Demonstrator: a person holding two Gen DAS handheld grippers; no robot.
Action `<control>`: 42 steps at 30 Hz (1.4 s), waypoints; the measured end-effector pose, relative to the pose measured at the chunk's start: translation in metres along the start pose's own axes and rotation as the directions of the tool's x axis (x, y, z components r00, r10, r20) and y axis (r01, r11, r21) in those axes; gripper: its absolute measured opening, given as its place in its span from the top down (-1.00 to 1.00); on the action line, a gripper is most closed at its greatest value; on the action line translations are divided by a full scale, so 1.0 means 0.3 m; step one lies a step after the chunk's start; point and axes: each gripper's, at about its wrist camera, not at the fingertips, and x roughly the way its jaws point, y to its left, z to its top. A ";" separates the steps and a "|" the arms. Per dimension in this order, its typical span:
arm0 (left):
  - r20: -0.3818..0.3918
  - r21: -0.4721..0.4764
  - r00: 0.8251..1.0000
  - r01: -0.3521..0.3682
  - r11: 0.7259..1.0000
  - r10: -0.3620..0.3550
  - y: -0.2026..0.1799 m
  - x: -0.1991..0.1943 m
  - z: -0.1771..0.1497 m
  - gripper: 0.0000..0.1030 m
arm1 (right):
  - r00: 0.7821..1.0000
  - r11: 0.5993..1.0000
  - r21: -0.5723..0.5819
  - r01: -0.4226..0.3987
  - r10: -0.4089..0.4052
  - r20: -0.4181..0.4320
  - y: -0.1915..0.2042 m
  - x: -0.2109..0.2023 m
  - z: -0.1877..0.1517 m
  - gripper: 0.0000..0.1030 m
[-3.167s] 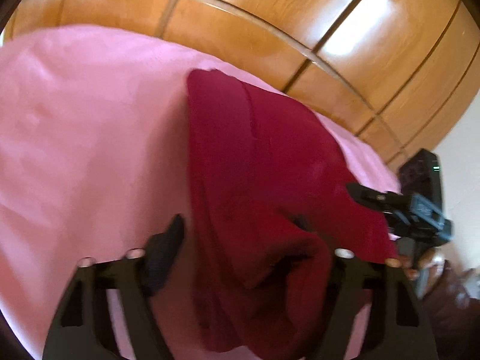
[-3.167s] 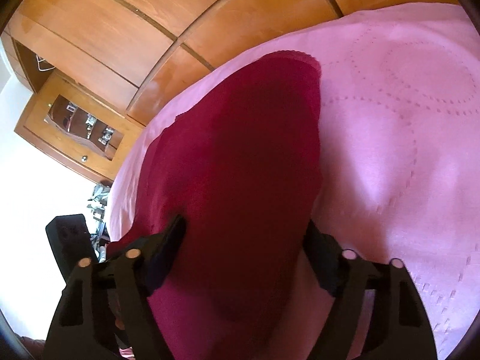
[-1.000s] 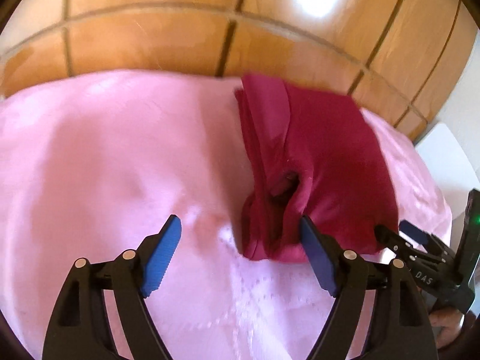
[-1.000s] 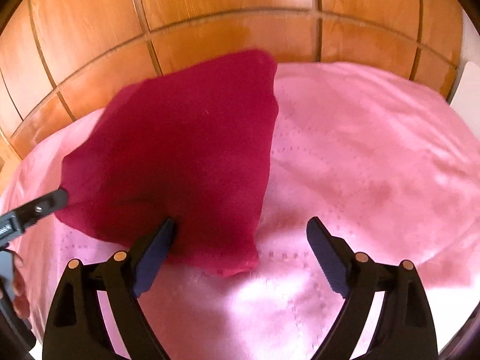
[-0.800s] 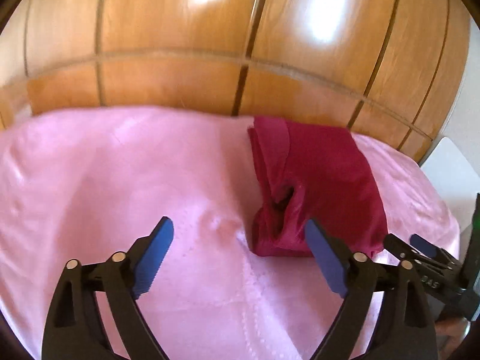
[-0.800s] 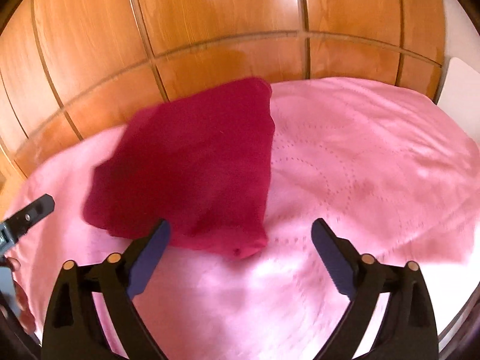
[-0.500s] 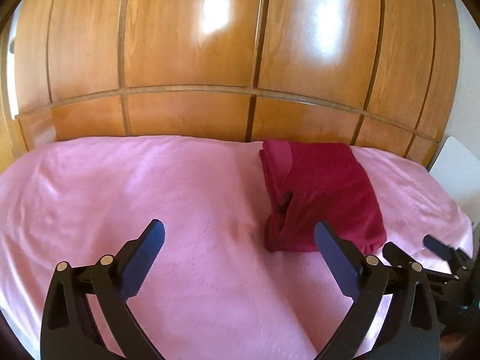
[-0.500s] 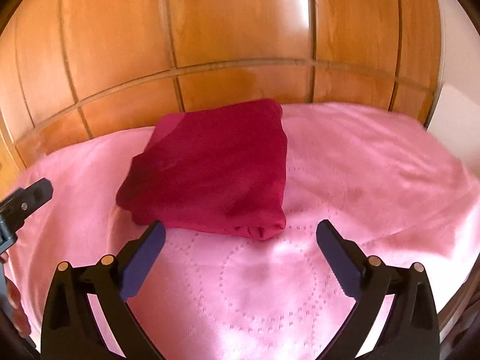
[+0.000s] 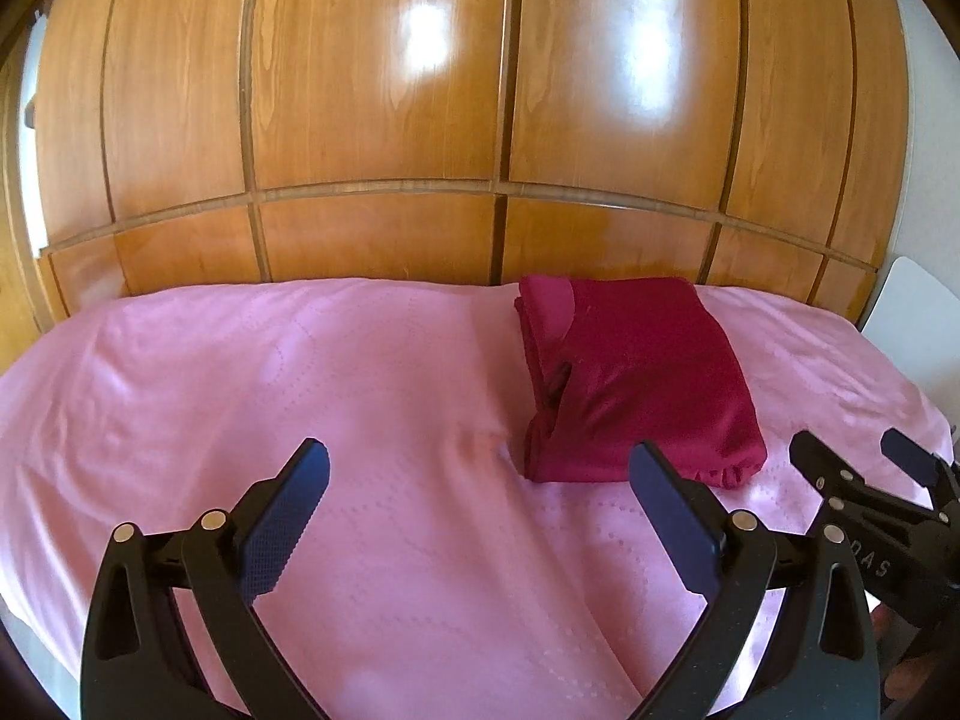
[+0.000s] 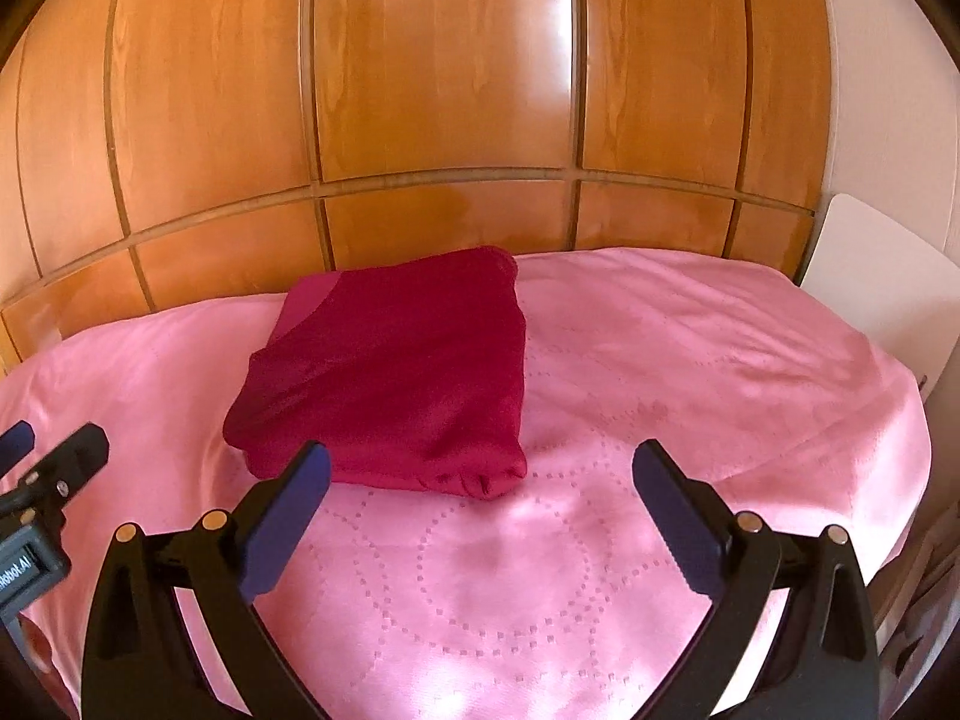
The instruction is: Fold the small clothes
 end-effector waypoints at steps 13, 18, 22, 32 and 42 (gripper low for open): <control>0.018 0.004 0.999 -0.042 0.999 0.042 -0.001 -0.014 -0.011 -0.92 | 1.000 1.000 0.005 0.002 -0.002 -0.005 0.003 -0.012 -0.017 -0.95; 0.008 0.002 0.999 -0.041 0.999 0.041 0.009 -0.007 -0.011 -0.92 | 1.000 1.000 0.007 0.002 -0.002 -0.010 0.004 -0.011 -0.022 -0.95; 0.014 0.005 0.999 -0.042 0.999 0.042 0.013 -0.014 -0.007 -0.92 | 1.000 1.000 0.006 0.000 0.000 -0.011 0.006 -0.011 -0.021 -0.95; 0.017 0.010 0.999 -0.044 0.999 0.044 0.012 -0.019 -0.012 -0.92 | 1.000 1.000 0.000 -0.003 0.003 -0.016 0.014 -0.012 -0.024 -0.95; 0.025 0.020 0.999 -0.042 0.999 0.042 0.008 -0.029 -0.008 -0.92 | 1.000 1.000 -0.003 -0.006 0.006 -0.007 0.014 -0.014 -0.025 -0.95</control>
